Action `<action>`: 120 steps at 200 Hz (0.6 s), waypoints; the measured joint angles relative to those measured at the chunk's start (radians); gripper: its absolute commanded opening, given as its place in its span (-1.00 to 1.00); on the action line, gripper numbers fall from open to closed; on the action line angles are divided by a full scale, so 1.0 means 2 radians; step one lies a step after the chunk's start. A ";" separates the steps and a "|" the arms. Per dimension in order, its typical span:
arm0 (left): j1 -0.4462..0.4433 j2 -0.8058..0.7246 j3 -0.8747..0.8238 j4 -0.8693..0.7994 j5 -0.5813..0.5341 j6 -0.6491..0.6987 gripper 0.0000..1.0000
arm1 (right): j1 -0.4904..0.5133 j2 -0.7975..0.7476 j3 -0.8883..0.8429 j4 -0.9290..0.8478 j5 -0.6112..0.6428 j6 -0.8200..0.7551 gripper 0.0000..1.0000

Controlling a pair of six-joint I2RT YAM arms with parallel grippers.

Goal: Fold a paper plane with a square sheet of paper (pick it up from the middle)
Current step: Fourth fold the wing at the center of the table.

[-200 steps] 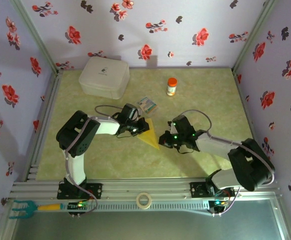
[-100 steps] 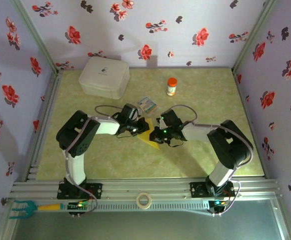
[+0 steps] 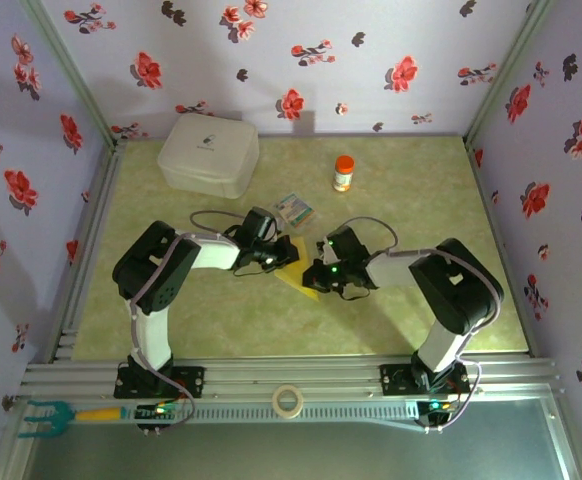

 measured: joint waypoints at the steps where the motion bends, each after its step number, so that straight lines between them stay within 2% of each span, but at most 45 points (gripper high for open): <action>1: 0.000 0.000 0.000 0.000 0.000 0.000 -0.92 | 0.000 -0.001 0.000 0.000 0.000 0.000 -0.88; 29: 0.000 0.000 0.000 0.000 0.002 0.000 -0.92 | 0.000 -0.018 -0.003 -0.024 0.000 -0.001 -0.86; 60: 0.000 0.000 0.000 0.000 0.002 0.000 -0.92 | 0.007 -0.042 0.026 -0.088 0.008 -0.020 -0.89; 120: 0.000 0.000 0.000 0.000 0.002 0.000 -0.92 | 0.026 -0.022 0.061 -0.127 0.020 -0.045 -0.92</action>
